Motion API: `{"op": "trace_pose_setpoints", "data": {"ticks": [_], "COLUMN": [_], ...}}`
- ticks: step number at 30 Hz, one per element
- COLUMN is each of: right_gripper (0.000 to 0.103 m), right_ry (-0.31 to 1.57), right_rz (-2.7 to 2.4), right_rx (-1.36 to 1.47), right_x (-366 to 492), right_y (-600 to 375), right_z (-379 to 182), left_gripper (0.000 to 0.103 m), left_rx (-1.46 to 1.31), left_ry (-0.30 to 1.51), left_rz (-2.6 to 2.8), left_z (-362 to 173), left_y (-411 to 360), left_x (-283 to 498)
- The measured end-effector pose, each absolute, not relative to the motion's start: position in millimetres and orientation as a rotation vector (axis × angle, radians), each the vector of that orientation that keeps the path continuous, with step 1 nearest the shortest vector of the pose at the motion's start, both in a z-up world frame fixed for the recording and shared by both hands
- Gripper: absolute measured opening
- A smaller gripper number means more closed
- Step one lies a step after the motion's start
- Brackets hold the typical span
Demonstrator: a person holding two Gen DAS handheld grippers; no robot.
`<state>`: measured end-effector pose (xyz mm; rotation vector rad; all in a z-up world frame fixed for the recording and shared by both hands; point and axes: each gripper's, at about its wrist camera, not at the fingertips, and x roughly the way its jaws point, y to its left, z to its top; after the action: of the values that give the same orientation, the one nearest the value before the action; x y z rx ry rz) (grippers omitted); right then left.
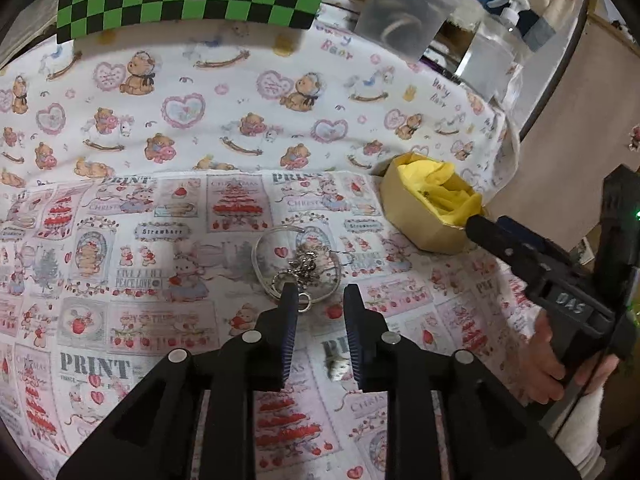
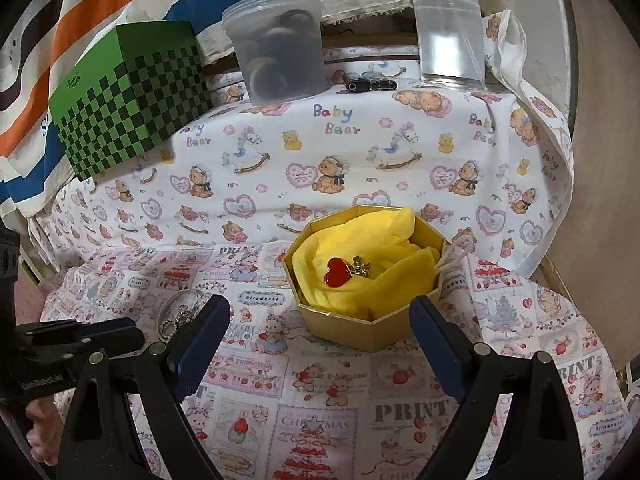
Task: Organize jewelry
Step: 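Lower the left gripper onto the silver jewelry pile and grasp a hoop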
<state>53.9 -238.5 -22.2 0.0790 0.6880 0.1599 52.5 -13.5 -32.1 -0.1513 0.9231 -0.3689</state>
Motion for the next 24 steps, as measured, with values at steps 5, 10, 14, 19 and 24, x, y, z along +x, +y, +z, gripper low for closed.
{"op": "trace_pose_setpoints", "data": {"ticks": [5,10,14,19,24], "right_gripper": [0.092,0.092,0.092,0.092,0.092], "right_ry": [0.686,0.688,0.679,0.669,0.668], "right_rz": [0.158,0.157,0.161,0.155,0.146], "right_rx": [0.082,0.075,0.079,0.087,0.069], "right_x": [53.1,52.5,50.5,47.7,46.7], "right_y": [-239.0,-238.2,-240.1,-243.2,-242.2], "right_z": [-21.6,-21.4,-18.8,-15.4,-14.6], "left_gripper": [0.027,0.024,0.021,0.002,0.002], "left_rx": [-0.173,-0.160,-0.159,-0.039,0.044], "left_ry": [0.920,0.970,1.043,1.071,0.987], "left_rz": [-0.260,-0.175,-0.179,-0.069,-0.077], "left_z": [-39.8,-49.7,-55.8,-52.1,-28.3], "left_y": [-6.3,0.2,-3.7,-20.2,-27.6], "left_x": [61.6,83.3,94.3,103.1,90.2]}}
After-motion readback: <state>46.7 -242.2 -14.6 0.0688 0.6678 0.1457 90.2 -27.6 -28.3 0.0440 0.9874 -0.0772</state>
